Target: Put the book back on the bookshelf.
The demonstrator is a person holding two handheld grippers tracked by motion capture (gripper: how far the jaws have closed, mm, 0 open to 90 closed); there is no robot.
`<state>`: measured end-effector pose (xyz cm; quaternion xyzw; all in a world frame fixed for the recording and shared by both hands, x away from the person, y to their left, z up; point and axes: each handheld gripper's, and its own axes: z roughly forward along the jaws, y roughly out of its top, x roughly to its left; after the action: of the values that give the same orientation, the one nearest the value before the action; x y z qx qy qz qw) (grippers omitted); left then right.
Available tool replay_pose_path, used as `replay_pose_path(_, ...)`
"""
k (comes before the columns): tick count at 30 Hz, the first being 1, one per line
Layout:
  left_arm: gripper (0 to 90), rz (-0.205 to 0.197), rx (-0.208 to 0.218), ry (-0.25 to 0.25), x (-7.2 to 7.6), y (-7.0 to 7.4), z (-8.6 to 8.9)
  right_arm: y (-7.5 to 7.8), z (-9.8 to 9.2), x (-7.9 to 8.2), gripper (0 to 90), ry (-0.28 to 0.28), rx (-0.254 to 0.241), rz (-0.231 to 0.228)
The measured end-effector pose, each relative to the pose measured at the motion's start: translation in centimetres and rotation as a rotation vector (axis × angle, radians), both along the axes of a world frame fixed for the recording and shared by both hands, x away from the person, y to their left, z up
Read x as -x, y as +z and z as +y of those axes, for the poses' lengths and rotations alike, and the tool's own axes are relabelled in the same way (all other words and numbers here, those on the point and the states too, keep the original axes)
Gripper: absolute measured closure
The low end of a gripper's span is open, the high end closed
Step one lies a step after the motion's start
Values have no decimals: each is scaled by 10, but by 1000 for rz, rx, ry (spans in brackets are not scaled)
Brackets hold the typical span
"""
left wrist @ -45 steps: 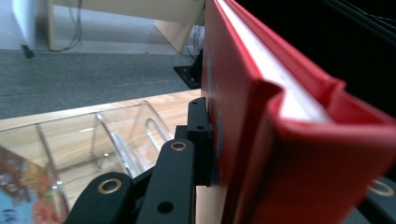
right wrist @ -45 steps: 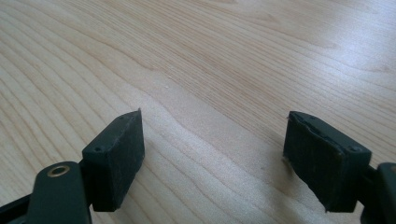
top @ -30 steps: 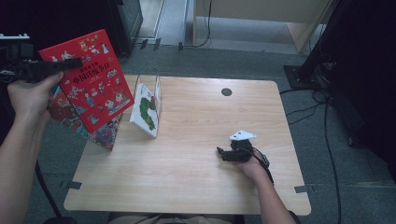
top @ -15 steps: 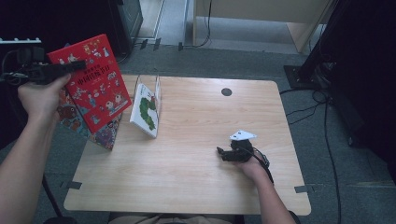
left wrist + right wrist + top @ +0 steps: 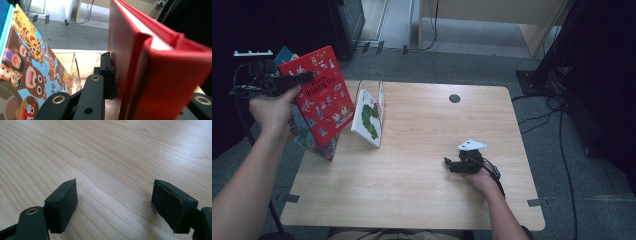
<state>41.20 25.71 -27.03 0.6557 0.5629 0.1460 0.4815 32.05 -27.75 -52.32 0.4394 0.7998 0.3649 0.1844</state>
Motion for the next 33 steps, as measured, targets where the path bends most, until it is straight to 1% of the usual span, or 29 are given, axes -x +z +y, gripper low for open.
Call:
replay_pose_path(6, 798, 0, 10, 40, -1, -10, -1, 0, 0, 0, 215, 3, 1, -2)
replay_pose_path(14, 797, 0, -4, 48, -5, -22, -7, 0, 0, 0, 215, 2, 0, -2)
replay_pose_path(19, 797, 21, -19, 47, -8, -32, -10, 0, 0, 0, 220, 6, 1, -4)
replay_pose_path(21, 797, 30, -33, 42, -9, -36, -12, 0, 0, 0, 219, 7, 1, -4)
replay_pose_path(25, 796, 38, -33, 41, -10, -41, -14, 0, 0, 0, 219, 6, 1, -4)
replay_pose_path(26, 796, 47, -38, 41, -11, -43, -15, 0, 0, 0, 220, 7, 0, -3)
replay_pose_path(27, 796, 44, -38, 43, -11, -44, -15, 0, 0, 0, 220, 7, 0, -3)
replay_pose_path(31, 796, 63, -46, 35, -12, -48, -15, 0, 0, 0, 220, 7, 0, -3)
replay_pose_path(33, 795, 72, -44, 37, -13, -51, -15, 0, 0, 0, 220, 6, 0, -3)
